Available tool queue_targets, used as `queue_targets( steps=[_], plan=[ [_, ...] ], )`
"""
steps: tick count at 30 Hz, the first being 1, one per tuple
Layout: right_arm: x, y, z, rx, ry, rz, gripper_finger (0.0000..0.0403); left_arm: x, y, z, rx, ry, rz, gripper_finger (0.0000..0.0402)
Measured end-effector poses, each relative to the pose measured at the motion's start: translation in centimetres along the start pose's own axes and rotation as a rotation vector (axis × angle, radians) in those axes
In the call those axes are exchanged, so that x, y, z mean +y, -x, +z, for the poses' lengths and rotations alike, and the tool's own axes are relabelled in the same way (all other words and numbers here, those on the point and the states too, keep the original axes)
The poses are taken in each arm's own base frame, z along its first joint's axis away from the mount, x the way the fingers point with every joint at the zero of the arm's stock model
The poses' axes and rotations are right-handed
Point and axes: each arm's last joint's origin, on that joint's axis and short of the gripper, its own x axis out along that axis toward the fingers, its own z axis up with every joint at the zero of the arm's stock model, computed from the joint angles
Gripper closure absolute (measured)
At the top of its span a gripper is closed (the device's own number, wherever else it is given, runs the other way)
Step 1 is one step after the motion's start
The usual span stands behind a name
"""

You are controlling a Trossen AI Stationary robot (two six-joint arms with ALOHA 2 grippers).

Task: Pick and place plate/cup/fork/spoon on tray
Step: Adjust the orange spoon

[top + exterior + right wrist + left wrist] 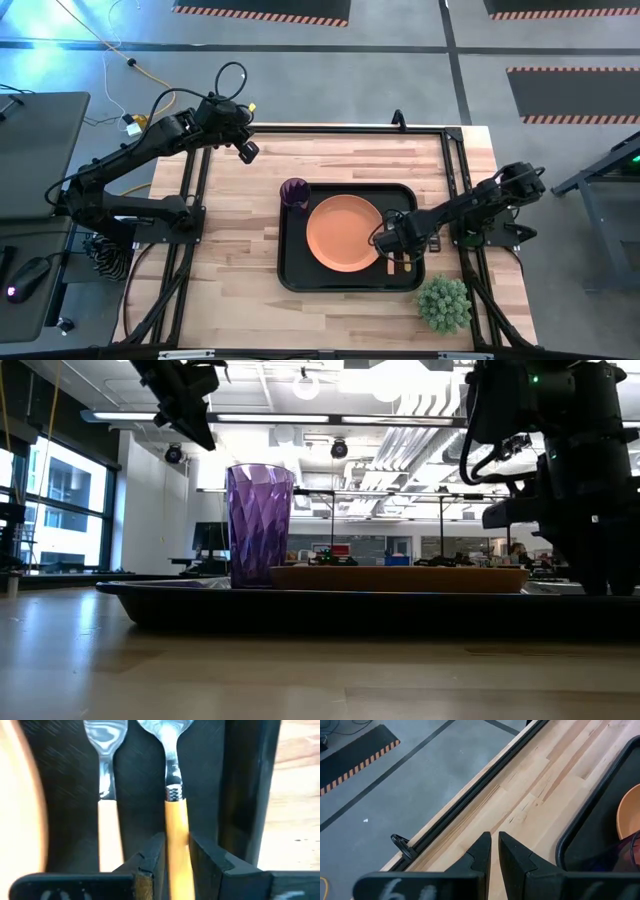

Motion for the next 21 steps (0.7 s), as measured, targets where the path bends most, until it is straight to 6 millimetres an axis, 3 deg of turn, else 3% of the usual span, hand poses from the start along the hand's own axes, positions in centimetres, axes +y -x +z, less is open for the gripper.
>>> queue_targets(
  steps=[21],
  plan=[
    [0.37, 0.44, -0.14, 0.007, -0.001, 0.02, 0.0323, 0.0, 0.0, 0.0, 0.0, -0.001, 0.0, 0.0378]
  ],
)
